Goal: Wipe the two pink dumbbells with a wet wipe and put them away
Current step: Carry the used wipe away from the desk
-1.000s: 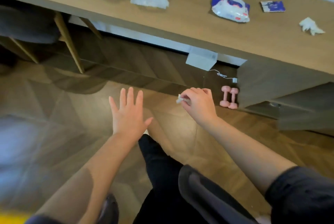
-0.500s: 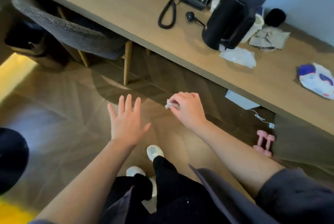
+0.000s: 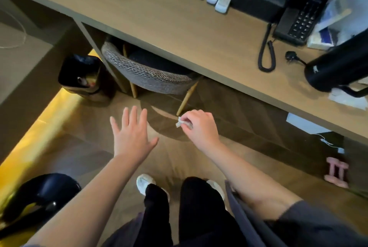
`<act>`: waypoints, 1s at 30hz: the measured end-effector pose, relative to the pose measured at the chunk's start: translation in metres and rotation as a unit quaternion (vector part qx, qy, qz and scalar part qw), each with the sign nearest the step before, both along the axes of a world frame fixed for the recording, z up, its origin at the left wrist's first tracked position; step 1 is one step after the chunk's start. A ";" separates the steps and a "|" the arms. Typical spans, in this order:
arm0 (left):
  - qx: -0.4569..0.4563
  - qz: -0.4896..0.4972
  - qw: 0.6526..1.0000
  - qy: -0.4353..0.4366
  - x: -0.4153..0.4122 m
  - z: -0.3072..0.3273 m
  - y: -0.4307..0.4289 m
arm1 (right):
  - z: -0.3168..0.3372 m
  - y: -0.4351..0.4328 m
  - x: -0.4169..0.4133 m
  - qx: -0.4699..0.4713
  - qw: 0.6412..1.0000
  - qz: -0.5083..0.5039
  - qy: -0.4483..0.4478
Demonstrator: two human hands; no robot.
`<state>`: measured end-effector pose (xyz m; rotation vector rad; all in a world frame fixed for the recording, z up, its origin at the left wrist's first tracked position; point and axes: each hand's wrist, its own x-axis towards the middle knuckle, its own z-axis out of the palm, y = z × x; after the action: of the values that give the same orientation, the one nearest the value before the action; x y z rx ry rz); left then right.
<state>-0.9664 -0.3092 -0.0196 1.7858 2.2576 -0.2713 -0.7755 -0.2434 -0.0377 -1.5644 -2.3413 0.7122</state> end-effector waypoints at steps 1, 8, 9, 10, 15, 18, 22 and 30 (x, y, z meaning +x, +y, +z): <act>-0.004 0.002 1.000 0.005 -0.022 -0.002 0.005 | -0.002 0.003 -0.022 0.003 1.000 -0.006 0.006; -0.024 0.027 0.999 0.009 -0.154 -0.015 0.049 | -0.011 0.040 -0.164 -0.022 0.999 0.005 0.041; -0.025 0.029 0.999 0.011 -0.174 -0.017 0.058 | -0.015 0.049 -0.185 -0.030 0.998 0.012 0.046; -0.024 0.032 0.999 0.014 -0.195 -0.021 0.066 | -0.020 0.058 -0.207 -0.036 0.998 0.019 0.049; -0.039 0.062 0.997 0.012 -0.298 -0.040 0.111 | -0.045 0.119 -0.324 -0.061 0.997 0.037 0.043; -0.044 0.066 0.997 0.014 -0.356 -0.052 0.140 | -0.051 0.157 -0.389 -0.069 0.996 0.060 0.020; -0.062 0.092 0.994 -0.020 -0.429 -0.073 0.178 | -0.058 0.201 -0.459 -0.077 0.995 0.064 -0.004; -0.107 0.004 0.994 -0.012 -0.556 -0.137 0.244 | -0.129 0.259 -0.575 -0.130 0.987 -0.007 -0.091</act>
<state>-1.5223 -0.0650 -0.1561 1.6623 2.1284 -0.4686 -1.3506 0.0155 -0.1670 -1.8220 -2.4416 0.9404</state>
